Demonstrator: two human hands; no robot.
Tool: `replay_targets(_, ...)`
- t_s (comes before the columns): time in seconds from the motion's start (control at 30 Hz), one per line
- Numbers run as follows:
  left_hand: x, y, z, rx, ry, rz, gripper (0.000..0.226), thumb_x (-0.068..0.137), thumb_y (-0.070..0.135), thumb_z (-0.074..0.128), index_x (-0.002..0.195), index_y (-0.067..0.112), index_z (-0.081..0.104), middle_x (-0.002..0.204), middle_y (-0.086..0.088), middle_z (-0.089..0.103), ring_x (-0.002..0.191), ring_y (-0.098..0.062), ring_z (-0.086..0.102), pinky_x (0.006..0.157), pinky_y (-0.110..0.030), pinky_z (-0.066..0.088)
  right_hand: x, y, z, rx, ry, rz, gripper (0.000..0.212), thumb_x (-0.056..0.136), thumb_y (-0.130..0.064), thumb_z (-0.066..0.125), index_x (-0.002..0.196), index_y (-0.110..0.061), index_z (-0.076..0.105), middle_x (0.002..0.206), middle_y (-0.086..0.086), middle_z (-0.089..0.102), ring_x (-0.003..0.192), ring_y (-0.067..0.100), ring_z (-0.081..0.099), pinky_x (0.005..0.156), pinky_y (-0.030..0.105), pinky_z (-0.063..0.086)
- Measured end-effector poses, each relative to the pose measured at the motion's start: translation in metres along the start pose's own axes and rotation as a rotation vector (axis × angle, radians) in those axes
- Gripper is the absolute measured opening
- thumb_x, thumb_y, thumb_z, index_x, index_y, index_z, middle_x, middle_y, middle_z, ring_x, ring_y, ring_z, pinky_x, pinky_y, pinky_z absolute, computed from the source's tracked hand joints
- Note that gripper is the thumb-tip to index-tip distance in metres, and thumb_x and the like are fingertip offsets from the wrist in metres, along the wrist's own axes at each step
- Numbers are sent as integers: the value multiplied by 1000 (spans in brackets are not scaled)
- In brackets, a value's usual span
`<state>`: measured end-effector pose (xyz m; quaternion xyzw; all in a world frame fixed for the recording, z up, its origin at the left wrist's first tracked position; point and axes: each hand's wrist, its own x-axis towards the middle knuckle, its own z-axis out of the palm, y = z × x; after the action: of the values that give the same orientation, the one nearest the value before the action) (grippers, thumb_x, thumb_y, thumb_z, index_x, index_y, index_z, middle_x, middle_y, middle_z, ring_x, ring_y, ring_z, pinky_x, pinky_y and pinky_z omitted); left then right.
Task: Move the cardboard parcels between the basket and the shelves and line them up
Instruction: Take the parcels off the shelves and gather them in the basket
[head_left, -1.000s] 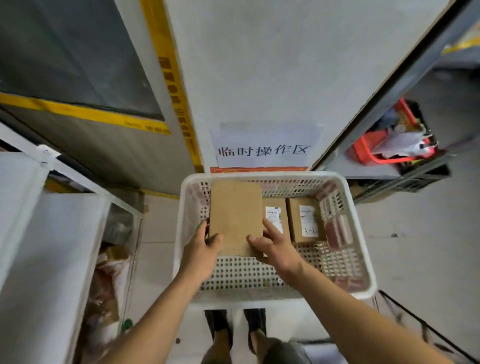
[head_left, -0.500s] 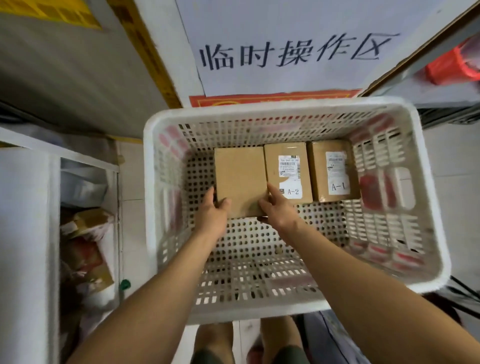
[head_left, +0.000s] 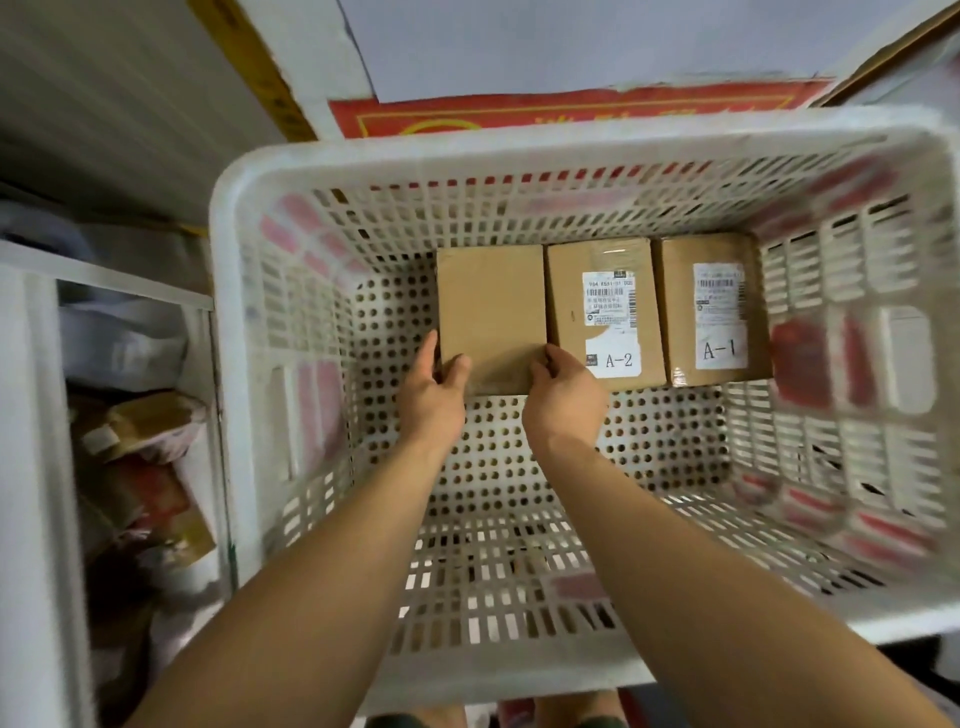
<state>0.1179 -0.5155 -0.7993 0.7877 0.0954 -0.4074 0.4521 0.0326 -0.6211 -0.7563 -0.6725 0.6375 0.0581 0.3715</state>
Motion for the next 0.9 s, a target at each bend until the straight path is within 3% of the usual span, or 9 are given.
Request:
replay_targets(0.17, -5, 8, -2, 18, -9, -38, 65, 103, 35, 65, 161, 35, 35, 153, 7, 54, 123, -5, 56, 104, -21, 44, 1, 2, 3, -38, -20, -33, 42, 109, -23, 49, 150, -22, 58, 134, 5, 71, 122, 28, 67, 100, 37, 54)
replay_targets(0.27, -15, 24, -7, 139, -28, -37, 63, 107, 38, 59, 163, 34, 32, 151, 2, 55, 87, 3, 56, 62, 1, 42, -10, 4, -9, 68, -147, -31, 51, 108, -21, 53, 159, -21, 46, 148, 2, 62, 132, 24, 62, 110, 37, 51)
replay_targets(0.33, -27, 40, -13, 217, -57, -39, 63, 109, 39, 53, 165, 32, 26, 152, -3, 54, 73, 4, 46, 41, -1, 37, -23, 3, -23, 104, -243, -37, 58, 107, -28, 58, 162, -24, 39, 150, -2, 59, 129, 20, 63, 108, 42, 55)
replay_targets(0.4, -44, 51, -24, 296, -38, -1, 63, 109, 43, 49, 166, 31, 24, 153, -4, 52, 82, -2, 55, 51, -6, 47, -41, 0, -43, 70, -282, -67, 59, 106, -38, 59, 160, -25, 40, 150, -3, 60, 126, 19, 64, 95, 41, 62)
replay_targets(0.47, -65, 61, -37, 335, -17, 48, 61, 108, 48, 49, 162, 28, 32, 157, -4, 49, 112, -16, 65, 84, -31, 62, -54, -1, -61, 75, -309, -69, 56, 106, -41, 58, 159, -27, 43, 146, -4, 62, 113, 14, 68, 71, 27, 61)
replay_targets(0.53, -94, 77, -55, 346, -18, 87, 55, 107, 46, 50, 157, 23, 42, 154, -5, 54, 120, -24, 66, 97, -47, 59, -74, -9, -83, 66, -358, -95, 52, 108, -40, 56, 157, -28, 46, 140, -5, 65, 94, 5, 68, 61, 18, 54)
replay_targets(0.63, -153, 105, -87, 325, -18, 138, 41, 110, 36, 50, 147, 18, 54, 153, 12, 35, 113, -10, 55, 104, -34, 51, -114, -35, -119, 7, -415, -213, 46, 108, -38, 57, 152, -26, 52, 137, -3, 67, 98, 6, 69, 67, 15, 54)
replay_targets(0.73, -199, 127, -124, 351, -5, 245, 34, 109, 36, 53, 135, 18, 66, 135, 0, 68, 107, -14, 65, 92, -27, 53, -152, -75, -153, -138, -419, -414, 44, 108, -39, 57, 149, -24, 56, 134, -2, 70, 113, 10, 66, 85, 18, 51)
replay_targets(0.9, -277, 161, -195, 417, 96, 381, 27, 107, 32, 56, 122, 16, 71, 115, -6, 76, 105, -24, 71, 86, -32, 54, -219, -138, -205, -264, -391, -683, 38, 108, -37, 56, 144, -22, 61, 135, -2, 69, 120, 18, 67, 96, 28, 52)
